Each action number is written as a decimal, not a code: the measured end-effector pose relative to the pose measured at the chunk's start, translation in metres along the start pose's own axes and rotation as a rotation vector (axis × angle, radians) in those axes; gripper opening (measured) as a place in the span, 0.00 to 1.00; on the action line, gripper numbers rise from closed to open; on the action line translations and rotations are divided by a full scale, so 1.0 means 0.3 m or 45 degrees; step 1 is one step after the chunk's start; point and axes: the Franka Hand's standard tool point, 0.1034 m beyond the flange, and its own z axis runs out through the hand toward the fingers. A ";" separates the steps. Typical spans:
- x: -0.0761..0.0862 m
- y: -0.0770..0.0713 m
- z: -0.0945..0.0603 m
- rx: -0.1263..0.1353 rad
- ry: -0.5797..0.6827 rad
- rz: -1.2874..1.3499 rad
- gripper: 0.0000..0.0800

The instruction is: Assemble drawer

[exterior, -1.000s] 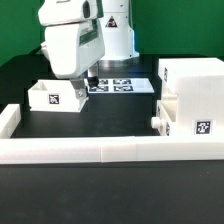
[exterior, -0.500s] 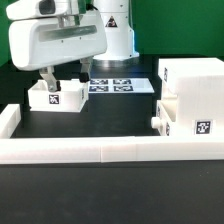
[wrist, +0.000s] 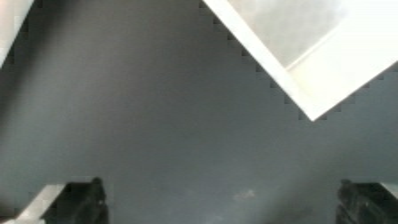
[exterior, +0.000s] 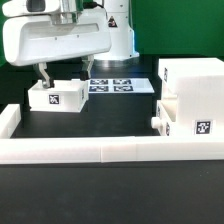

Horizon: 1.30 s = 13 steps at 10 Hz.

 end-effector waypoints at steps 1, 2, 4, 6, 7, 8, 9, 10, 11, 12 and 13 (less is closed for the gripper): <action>0.002 -0.002 0.001 0.003 0.003 0.101 0.81; 0.003 -0.003 0.001 0.004 0.004 0.170 0.81; -0.024 -0.017 -0.004 -0.008 0.016 0.387 0.81; -0.070 -0.063 0.002 -0.018 0.020 0.623 0.81; -0.077 -0.074 0.008 -0.018 0.023 0.730 0.81; -0.085 -0.078 0.012 -0.019 0.032 0.873 0.81; -0.110 -0.080 0.018 -0.013 0.031 0.982 0.81; -0.124 -0.096 0.026 -0.008 0.034 1.150 0.81; -0.127 -0.127 0.036 -0.006 0.033 1.292 0.81; -0.132 -0.148 0.045 0.004 0.023 1.349 0.81; -0.139 -0.153 0.050 0.006 0.020 1.362 0.81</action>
Offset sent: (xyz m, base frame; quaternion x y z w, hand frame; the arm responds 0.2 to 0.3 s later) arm -0.0380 -0.0171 0.0041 -0.0488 -0.0129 0.2678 0.9622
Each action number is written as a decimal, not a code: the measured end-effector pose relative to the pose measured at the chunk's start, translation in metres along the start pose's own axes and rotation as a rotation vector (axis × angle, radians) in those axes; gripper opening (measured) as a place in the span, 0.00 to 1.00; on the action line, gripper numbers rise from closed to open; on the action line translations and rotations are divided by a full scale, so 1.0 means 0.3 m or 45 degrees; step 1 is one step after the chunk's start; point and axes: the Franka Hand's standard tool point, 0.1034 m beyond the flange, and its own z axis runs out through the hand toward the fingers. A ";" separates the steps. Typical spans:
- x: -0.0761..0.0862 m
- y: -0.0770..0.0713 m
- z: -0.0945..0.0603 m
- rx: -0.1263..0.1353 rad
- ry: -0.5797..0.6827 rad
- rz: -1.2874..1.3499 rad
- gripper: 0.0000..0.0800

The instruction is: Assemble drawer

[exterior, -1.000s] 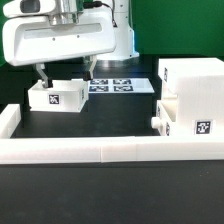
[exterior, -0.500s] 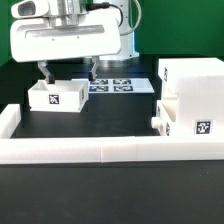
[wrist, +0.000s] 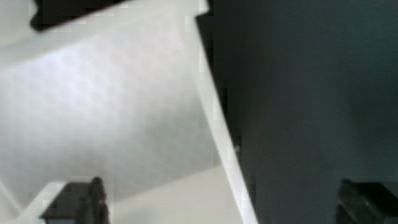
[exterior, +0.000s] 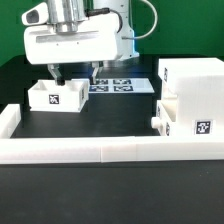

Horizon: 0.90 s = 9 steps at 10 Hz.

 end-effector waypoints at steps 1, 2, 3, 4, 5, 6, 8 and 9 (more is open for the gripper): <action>0.001 -0.001 0.000 0.000 0.000 -0.004 0.81; 0.001 -0.001 0.000 0.000 0.000 -0.005 0.81; 0.001 -0.001 0.000 0.000 0.000 -0.006 0.81; -0.011 -0.013 0.009 0.000 -0.018 -0.074 0.81; -0.034 -0.036 0.029 0.001 -0.040 -0.155 0.81; -0.058 -0.036 0.050 -0.007 -0.030 -0.200 0.81; -0.090 -0.022 0.087 -0.008 -0.061 -0.271 0.81; -0.099 -0.011 0.102 -0.010 -0.069 -0.275 0.81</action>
Offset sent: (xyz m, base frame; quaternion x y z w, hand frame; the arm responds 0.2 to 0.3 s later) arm 0.0000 0.0000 0.0000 0.0000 0.0000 0.0000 1.0000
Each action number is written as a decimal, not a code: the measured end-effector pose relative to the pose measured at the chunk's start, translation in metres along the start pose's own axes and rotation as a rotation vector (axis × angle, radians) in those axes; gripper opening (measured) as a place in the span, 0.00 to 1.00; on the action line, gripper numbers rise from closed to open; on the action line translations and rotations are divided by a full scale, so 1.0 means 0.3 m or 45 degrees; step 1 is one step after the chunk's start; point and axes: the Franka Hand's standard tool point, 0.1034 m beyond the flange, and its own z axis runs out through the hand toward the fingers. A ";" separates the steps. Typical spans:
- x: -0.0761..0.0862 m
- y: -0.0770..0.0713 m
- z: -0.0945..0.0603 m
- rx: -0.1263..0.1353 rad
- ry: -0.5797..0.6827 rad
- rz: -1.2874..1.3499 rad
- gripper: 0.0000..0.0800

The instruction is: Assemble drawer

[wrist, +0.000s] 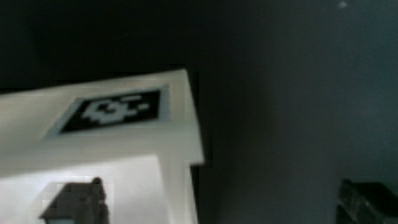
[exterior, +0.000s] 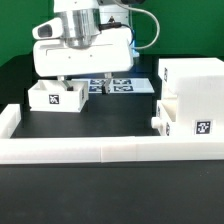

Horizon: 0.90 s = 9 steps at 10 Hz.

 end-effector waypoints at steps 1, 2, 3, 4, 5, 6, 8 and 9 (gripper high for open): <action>-0.008 0.013 0.009 -0.005 -0.003 0.006 0.81; -0.013 0.019 0.014 -0.009 -0.001 0.006 0.81; -0.016 0.024 0.017 -0.009 -0.003 0.006 0.81; -0.016 0.039 0.016 -0.011 0.000 0.011 0.81; -0.014 0.059 0.016 -0.015 0.009 0.015 0.78; -0.014 0.070 0.015 -0.016 0.010 0.012 0.78; -0.013 0.065 0.015 -0.015 0.010 0.008 0.55; -0.013 0.065 0.015 -0.015 0.010 0.008 0.28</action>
Offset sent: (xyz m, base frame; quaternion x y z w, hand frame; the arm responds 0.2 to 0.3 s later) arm -0.0093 -0.0093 -0.0149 0.0058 0.0010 0.0149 0.9999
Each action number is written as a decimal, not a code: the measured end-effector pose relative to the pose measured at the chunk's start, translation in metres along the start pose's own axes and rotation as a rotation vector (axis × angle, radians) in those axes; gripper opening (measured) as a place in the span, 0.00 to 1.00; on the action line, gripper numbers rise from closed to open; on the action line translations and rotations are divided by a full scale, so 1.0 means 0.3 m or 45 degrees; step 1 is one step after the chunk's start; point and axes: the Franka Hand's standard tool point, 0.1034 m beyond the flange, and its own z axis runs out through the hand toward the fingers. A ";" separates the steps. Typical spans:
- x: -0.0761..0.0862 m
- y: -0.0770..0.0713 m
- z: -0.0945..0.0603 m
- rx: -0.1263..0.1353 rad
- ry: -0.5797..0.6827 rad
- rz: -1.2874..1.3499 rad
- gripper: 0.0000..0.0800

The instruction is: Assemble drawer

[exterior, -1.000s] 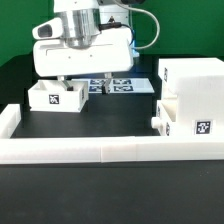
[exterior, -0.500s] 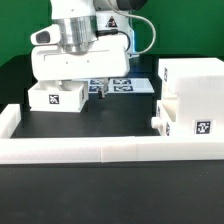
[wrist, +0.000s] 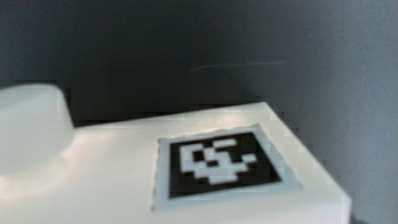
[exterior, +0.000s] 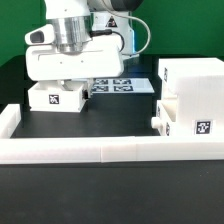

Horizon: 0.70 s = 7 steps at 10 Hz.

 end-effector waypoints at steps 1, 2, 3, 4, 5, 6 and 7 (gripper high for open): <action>0.000 0.000 0.000 0.000 0.000 0.000 0.28; 0.003 0.000 -0.002 -0.001 0.004 0.000 0.07; 0.005 0.001 -0.004 -0.001 0.006 0.000 0.06; 0.005 0.001 -0.004 -0.001 0.006 0.000 0.06; 0.005 0.001 -0.004 -0.001 0.007 0.000 0.06; 0.006 0.001 -0.004 -0.001 0.007 0.000 0.06; 0.011 -0.013 -0.008 0.004 0.000 0.006 0.06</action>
Offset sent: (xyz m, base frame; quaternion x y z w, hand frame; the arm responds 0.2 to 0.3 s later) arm 0.0000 0.0000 0.0000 0.0000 0.0000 0.0000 1.0000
